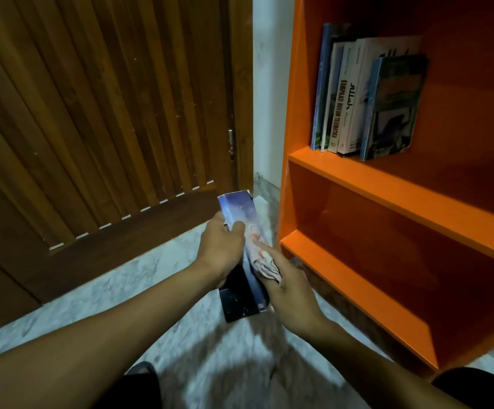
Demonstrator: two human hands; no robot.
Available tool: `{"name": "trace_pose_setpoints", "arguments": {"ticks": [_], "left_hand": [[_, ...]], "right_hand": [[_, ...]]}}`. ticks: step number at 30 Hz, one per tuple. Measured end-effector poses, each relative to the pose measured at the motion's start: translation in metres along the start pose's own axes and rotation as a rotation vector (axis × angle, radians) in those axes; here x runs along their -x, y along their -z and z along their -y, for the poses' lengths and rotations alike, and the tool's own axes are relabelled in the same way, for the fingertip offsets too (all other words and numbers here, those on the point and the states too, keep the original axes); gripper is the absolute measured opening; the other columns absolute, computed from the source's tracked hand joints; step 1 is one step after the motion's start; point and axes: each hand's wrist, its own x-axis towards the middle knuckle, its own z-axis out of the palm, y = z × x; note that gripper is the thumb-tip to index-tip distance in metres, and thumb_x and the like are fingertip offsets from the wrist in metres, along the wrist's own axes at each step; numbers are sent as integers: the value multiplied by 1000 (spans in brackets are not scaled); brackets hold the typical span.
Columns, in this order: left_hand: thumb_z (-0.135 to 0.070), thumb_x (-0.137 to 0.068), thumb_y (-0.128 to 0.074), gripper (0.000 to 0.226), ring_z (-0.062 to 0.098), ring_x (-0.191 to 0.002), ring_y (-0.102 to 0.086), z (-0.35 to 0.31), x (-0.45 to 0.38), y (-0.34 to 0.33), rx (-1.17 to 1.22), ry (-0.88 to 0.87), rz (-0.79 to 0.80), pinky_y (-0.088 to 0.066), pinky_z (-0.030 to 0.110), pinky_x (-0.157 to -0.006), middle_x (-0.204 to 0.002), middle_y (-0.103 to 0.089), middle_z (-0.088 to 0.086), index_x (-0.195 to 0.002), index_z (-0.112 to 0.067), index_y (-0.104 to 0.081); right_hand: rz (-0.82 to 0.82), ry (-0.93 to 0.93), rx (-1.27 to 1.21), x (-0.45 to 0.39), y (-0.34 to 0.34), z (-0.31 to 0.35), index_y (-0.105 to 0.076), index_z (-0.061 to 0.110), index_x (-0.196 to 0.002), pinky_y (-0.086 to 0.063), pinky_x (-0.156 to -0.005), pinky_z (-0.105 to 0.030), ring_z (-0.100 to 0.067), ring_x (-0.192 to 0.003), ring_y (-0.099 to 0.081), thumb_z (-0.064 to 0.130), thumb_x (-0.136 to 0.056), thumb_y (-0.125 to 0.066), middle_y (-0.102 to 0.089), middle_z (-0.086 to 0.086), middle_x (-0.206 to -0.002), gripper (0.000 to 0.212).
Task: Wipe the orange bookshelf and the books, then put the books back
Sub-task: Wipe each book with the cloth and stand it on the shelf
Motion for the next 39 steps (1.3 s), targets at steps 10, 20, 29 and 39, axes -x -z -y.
{"name": "trace_pose_setpoints", "arguments": {"ticks": [10,20,29,39], "left_hand": [[-22,-102,-50,14,27,-87,-65,2,-17,20,-99,-89,-90,-51,40,-78,-97,-70,7,-101,-17,-64],[-27,-103,-50,22,16,-66,-57,-7,-6,5,-245,-108,151,-43,30,-63,-74,-64,0,-92,-16,-67],[-26,-103,-52,25,17,-61,-45,-3,-11,6,-304,-77,201,-34,31,-64,-69,-53,1,-79,-20,-57],[-18,-105,-48,21,25,-79,-56,-6,-31,21,180,121,-19,-47,35,-73,-88,-62,19,-104,-6,-65]], "right_hand": [[-356,-175,-416,-35,26,-1,-68,12,-106,-52,-55,-25,-20,-77,-66,43,-99,-55,-74,-9,-94,34],[-517,125,-100,-43,60,13,-67,31,-118,-43,-105,-20,2,-124,-55,33,-104,-51,-63,17,-130,22],[-491,153,-127,-56,79,11,-64,27,-132,-37,-116,-35,1,-134,-48,38,-103,-51,-60,11,-140,33],[-99,194,81,-14,7,-18,-62,17,-135,-38,-114,-36,-8,-136,-49,30,-97,-52,-58,5,-143,41]]}}
